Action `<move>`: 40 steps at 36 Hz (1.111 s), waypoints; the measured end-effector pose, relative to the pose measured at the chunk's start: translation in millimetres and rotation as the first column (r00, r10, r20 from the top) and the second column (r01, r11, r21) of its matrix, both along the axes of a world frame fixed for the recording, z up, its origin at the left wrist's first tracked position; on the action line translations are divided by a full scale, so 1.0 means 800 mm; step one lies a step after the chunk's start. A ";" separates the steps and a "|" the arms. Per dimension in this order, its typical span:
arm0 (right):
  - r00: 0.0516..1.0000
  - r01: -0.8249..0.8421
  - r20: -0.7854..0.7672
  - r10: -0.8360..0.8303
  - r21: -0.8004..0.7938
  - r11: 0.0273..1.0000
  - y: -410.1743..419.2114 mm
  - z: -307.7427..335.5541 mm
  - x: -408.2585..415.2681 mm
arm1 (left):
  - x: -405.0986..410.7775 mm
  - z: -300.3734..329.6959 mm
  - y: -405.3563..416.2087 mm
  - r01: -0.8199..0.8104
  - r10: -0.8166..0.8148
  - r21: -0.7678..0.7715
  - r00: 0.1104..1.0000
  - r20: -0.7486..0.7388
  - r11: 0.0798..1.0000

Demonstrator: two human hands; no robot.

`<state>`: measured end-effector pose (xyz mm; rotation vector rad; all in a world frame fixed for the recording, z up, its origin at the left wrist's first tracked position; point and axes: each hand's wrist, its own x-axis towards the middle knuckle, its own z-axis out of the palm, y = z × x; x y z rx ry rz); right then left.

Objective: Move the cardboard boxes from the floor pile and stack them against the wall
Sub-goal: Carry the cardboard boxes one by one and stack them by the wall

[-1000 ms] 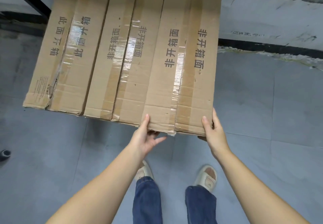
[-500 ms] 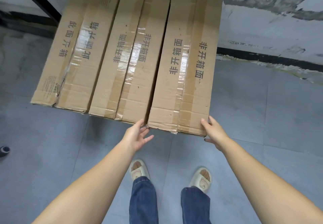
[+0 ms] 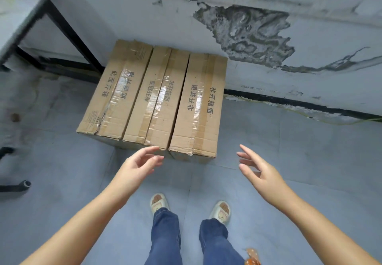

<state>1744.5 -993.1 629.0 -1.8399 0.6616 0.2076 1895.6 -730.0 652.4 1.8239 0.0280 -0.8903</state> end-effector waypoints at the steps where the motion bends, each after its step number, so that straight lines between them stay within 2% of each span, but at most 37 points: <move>1: 0.999 0.007 0.042 -0.008 0.003 1.000 0.005 0.016 -0.014 | -0.015 0.017 0.005 0.022 -0.022 -0.010 0.999 0.039 1.000; 6: 0.966 0.186 0.166 -0.196 0.076 0.980 0.032 0.059 -0.088 | -0.086 0.059 0.025 0.045 -0.038 -0.058 0.992 0.119 0.997; 11: 0.913 0.354 0.182 -0.365 0.090 0.931 0.053 0.065 -0.144 | -0.139 0.063 0.023 -0.085 0.097 -0.082 0.981 0.167 0.993; 14: 0.876 0.432 0.193 -0.442 0.090 0.897 0.061 0.072 -0.164 | -0.151 0.065 0.021 -0.104 0.127 -0.128 0.974 0.190 0.986; 19: 0.789 0.557 0.244 -0.565 0.105 0.824 0.081 0.087 -0.176 | -0.135 0.079 0.020 0.055 -0.003 -0.200 0.969 0.247 0.978; 26: 0.554 0.755 0.381 -0.740 0.146 0.640 0.160 0.094 -0.161 | -0.066 0.093 0.053 0.279 -0.175 -0.250 0.912 0.371 0.927; 34: 0.260 0.915 0.428 -0.866 0.178 0.363 0.304 0.089 -0.157 | -0.003 0.103 0.097 0.512 -0.397 -0.230 0.824 0.404 0.827; 37: 0.158 0.958 0.435 -0.886 0.150 0.245 0.346 0.094 -0.175 | -0.006 0.109 0.097 0.611 -0.489 -0.243 0.768 0.415 0.754; 40: 0.032 0.984 0.463 -0.886 0.140 0.109 0.385 0.104 -0.196 | -0.019 0.118 0.091 0.736 -0.626 -0.209 0.663 0.410 0.643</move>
